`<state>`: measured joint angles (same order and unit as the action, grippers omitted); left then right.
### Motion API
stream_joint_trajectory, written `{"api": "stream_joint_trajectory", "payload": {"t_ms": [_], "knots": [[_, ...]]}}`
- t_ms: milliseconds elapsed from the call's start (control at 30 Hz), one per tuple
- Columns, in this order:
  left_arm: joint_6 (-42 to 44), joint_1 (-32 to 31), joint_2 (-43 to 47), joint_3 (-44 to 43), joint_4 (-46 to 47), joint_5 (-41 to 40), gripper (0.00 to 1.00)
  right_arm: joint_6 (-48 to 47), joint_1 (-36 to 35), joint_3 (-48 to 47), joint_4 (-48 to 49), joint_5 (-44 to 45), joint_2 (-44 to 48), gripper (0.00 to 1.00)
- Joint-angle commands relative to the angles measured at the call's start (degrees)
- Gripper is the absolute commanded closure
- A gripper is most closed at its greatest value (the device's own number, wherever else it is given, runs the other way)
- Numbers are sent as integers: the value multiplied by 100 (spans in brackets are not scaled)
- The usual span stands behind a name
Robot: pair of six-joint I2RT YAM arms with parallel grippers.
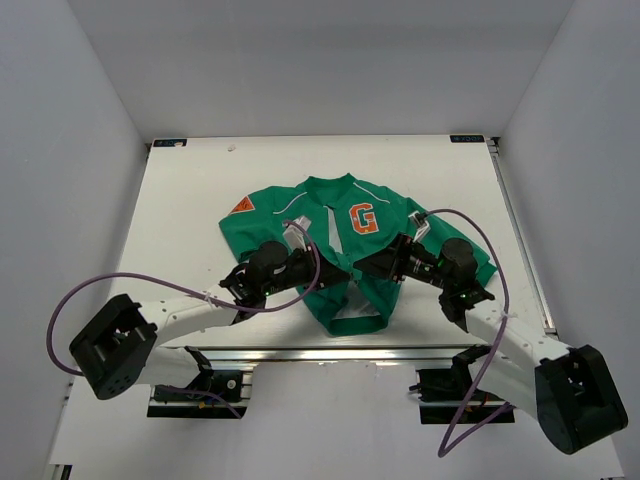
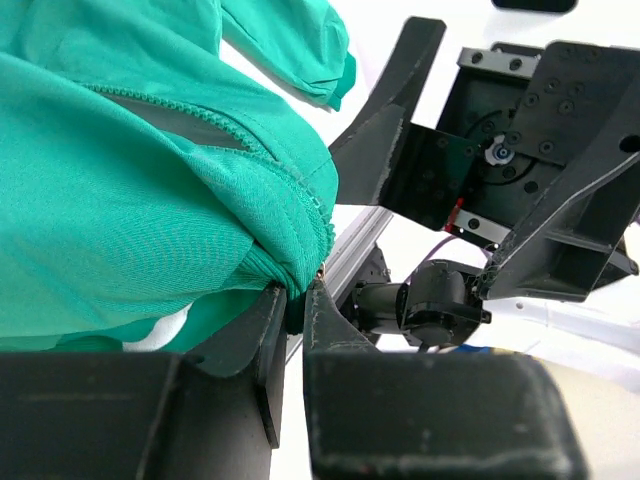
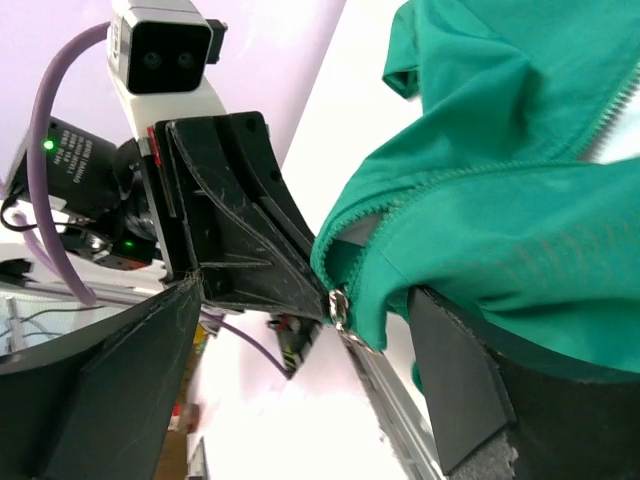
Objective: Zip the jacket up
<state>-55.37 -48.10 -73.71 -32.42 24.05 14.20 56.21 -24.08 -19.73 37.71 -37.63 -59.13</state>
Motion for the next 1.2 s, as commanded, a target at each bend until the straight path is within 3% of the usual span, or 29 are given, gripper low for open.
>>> {"api": "stream_joint_trajectory", "payload": {"t_ms": [0,167,400,567,667,900,1167], "knots": [[-246,2,234,96,328,31,100,-417,17,56,-650,203,402,11],[-255,2,357,184,346,-5,100,-716,8,372,-1581,230,1193,11],[-272,2,428,246,381,-57,100,-533,-228,706,-1690,71,1976,11],[-290,2,402,237,398,-22,100,-171,-580,909,-539,45,1406,11],[-298,-7,384,237,398,4,100,-382,-940,603,-458,325,949,11],[-325,2,463,316,425,-13,100,-426,-1275,531,-10,1081,561,23],[-325,2,542,333,416,-5,100,-329,-1275,575,482,1293,412,34]]}}
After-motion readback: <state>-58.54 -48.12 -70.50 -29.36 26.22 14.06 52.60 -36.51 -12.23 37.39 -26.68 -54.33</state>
